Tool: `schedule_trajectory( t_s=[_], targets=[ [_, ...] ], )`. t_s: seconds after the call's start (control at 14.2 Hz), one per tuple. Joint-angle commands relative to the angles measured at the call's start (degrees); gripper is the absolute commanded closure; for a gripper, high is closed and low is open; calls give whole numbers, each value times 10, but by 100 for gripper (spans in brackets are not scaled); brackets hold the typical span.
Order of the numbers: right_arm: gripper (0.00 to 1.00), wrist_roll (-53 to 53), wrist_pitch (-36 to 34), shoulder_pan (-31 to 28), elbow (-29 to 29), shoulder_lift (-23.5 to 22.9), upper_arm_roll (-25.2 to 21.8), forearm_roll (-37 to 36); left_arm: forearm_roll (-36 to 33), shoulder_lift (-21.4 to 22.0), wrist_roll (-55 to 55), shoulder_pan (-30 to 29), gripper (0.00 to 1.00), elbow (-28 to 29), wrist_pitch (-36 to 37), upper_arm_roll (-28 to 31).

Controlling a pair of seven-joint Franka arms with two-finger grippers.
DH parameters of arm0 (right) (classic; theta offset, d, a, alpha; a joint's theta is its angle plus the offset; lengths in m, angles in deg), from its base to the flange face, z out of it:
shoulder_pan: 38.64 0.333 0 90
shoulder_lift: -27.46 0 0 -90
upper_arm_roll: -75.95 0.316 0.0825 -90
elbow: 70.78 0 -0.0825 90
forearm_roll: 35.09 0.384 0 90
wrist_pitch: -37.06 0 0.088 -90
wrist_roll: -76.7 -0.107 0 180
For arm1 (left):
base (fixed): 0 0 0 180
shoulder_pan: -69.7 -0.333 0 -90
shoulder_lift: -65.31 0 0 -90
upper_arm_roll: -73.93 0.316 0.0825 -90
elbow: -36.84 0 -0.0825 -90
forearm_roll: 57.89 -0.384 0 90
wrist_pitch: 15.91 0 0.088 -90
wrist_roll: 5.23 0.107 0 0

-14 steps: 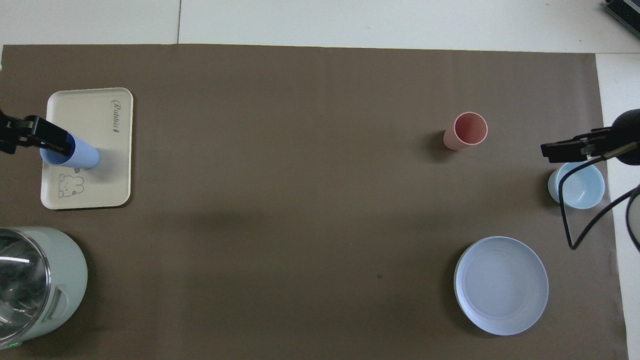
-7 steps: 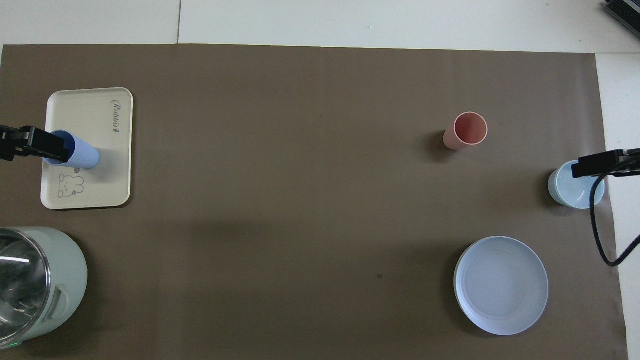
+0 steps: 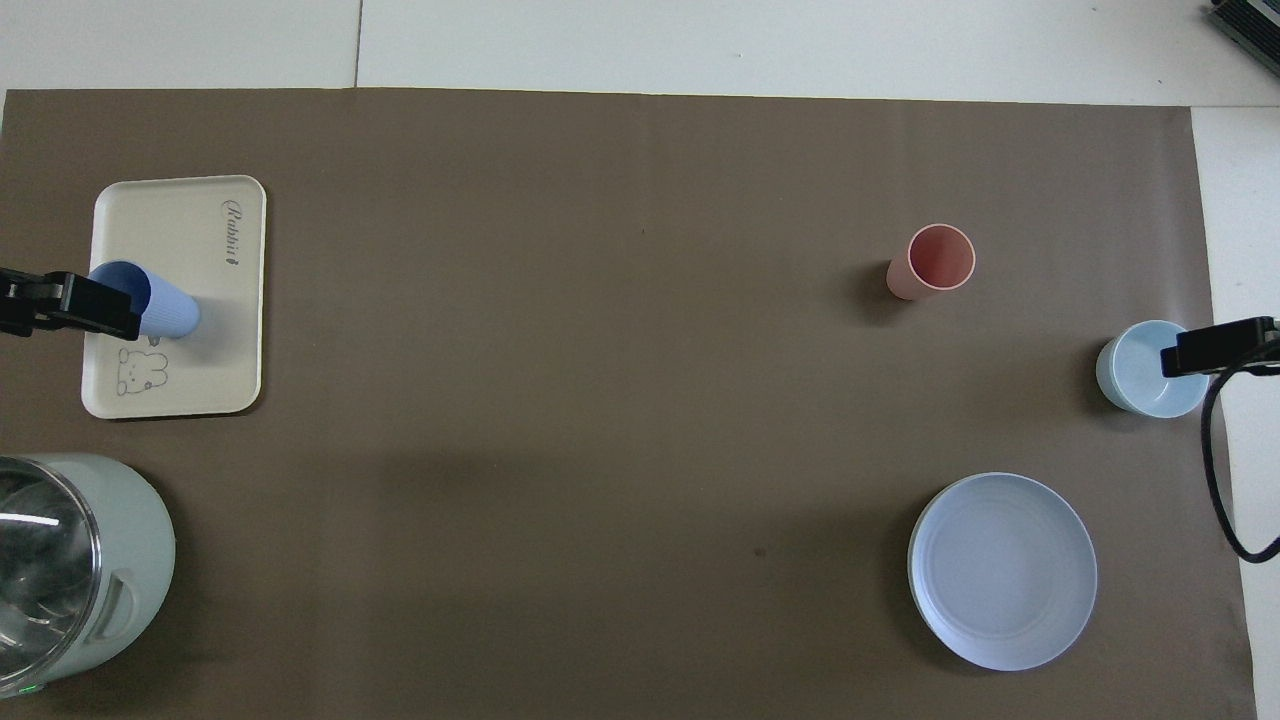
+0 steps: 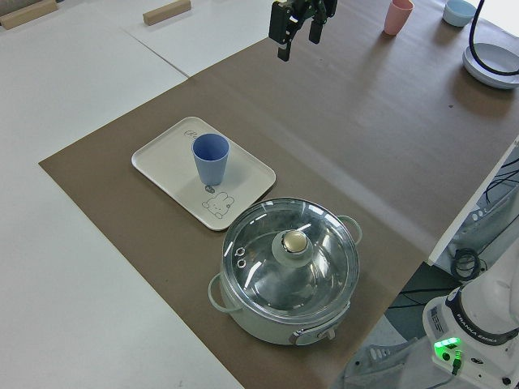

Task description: Place cup on tray

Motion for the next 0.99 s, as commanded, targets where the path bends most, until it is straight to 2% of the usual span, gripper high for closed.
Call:
schedule_trajectory(
  t_s=[0.0,0.07,0.63,0.92],
  targets=[
    [0,8,7,-5,-7,-3,4,-12,9,18,-4,2,4,22,-26,5],
    [0,7,14,-5,-6,-7,5,-6,9,17,-3,2,0,21,-29,5],
    [0,2,14,2,17,3,5,-19,9,17,2,3,0,21,-29,4],
    [0,2,19,2,29,6,6,-16,-4,14,-2,5,0,3,-29,6]
  ],
)
